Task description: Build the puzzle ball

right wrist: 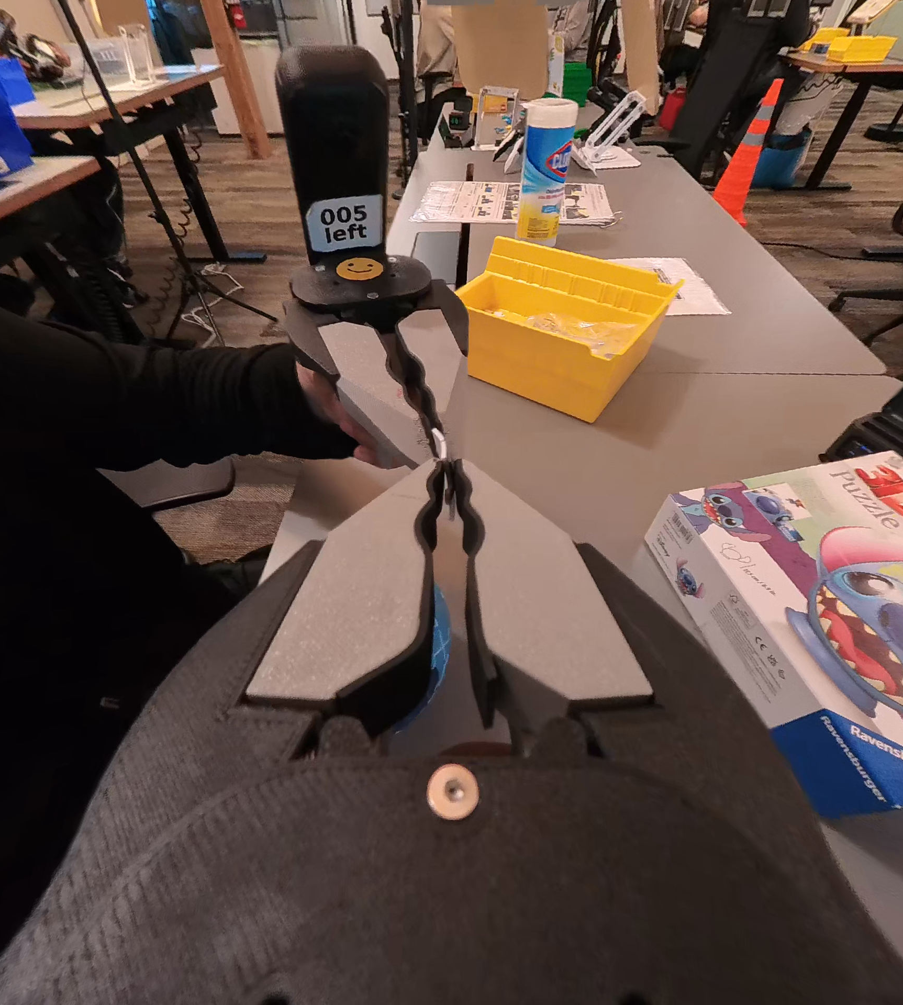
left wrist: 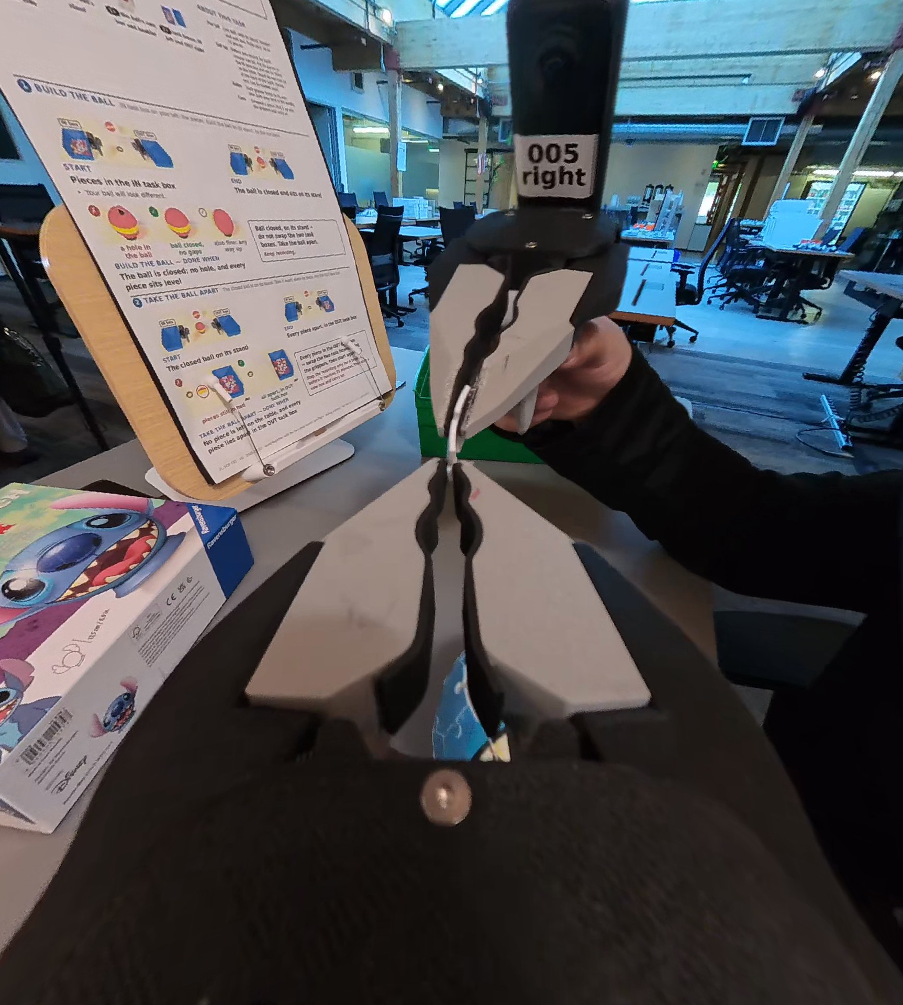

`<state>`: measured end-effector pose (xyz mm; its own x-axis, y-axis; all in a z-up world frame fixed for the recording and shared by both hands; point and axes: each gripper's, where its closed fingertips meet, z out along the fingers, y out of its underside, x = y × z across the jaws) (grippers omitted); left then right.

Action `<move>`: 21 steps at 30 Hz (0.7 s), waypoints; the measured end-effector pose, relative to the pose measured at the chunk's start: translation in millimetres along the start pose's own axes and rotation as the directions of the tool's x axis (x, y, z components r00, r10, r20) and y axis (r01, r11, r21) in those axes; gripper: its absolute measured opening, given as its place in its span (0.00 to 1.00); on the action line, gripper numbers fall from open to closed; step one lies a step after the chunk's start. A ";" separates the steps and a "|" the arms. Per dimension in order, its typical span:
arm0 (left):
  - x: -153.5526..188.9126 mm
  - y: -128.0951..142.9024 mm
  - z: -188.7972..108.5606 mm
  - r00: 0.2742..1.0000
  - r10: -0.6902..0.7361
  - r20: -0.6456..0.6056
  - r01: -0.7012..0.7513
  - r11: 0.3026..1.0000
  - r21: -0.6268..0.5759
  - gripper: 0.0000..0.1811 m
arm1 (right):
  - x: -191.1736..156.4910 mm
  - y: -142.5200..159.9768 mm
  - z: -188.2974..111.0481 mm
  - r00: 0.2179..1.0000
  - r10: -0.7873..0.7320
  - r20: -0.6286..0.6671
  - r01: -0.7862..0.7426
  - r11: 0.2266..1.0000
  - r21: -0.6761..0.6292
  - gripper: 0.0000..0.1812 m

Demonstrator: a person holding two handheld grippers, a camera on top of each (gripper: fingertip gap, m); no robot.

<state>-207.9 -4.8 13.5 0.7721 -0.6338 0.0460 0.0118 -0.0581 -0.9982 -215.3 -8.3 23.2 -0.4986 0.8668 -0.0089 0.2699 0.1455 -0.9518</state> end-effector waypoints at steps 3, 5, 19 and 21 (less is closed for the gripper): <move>1.7 6.0 -0.3 1.000 0.023 0.005 -0.023 0.999 -0.023 0.00 | -2.8 2.1 4.2 0.995 -0.073 -0.070 0.070 0.997 -0.043 0.00; 3.9 10.4 1.1 0.999 0.040 0.001 -0.040 0.998 -0.044 0.00 | -5.7 3.1 7.6 0.987 -0.124 -0.104 0.116 0.990 -0.075 0.00; -3.5 38.9 -27.0 0.987 0.161 0.020 -0.154 0.971 -0.184 0.05 | -10.2 46.0 -7.1 0.860 -0.398 -0.319 0.329 0.911 -0.248 0.00; -7.9 54.4 -39.6 0.990 0.138 -0.004 -0.134 0.960 -0.245 0.08 | -21.4 57.5 -12.9 0.797 -0.501 -0.337 0.407 0.858 -0.313 0.00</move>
<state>-238.5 -33.5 -39.6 0.7641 -0.6385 -0.0918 -0.2480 -0.1594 -0.9556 -178.5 -12.3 -27.3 -0.2547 0.7789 0.5731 0.2869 0.6269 -0.7244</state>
